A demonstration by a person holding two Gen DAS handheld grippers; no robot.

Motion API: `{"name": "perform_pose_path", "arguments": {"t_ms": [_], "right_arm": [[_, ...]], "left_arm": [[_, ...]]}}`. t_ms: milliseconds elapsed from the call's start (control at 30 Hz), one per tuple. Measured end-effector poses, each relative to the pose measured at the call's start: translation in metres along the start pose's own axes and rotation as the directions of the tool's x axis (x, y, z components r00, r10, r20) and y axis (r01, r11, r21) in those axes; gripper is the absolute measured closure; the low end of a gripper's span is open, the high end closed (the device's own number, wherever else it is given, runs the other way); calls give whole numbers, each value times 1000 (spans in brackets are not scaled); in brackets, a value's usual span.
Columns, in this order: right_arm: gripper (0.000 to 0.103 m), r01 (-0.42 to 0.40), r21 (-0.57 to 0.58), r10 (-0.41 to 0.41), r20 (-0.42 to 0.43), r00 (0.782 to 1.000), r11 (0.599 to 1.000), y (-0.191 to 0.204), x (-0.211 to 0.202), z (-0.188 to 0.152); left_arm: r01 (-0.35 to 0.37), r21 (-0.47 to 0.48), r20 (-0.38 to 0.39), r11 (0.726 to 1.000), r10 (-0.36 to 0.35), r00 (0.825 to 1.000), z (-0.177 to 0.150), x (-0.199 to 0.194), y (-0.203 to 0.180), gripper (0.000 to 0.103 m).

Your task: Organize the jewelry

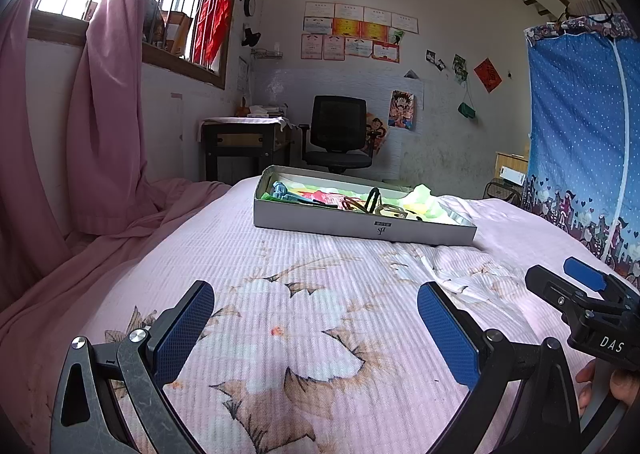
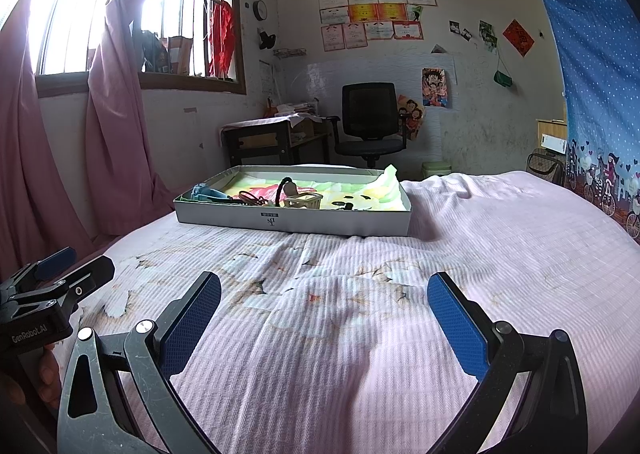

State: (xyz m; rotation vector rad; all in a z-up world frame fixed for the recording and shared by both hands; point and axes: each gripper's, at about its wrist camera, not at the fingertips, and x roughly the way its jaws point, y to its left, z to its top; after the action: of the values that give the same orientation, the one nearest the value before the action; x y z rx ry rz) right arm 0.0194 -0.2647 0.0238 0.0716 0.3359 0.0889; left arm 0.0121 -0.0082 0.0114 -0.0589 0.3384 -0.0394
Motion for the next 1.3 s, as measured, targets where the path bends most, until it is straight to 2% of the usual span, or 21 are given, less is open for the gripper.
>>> {"name": "perform_pose_path", "arguments": {"t_ms": [1300], "right_arm": [[1,-1,1,1,-1,1000,1000,1,1,0]], "left_arm": [[-9,0,-19,1000,9,1000,-3,5,4,1]]}}
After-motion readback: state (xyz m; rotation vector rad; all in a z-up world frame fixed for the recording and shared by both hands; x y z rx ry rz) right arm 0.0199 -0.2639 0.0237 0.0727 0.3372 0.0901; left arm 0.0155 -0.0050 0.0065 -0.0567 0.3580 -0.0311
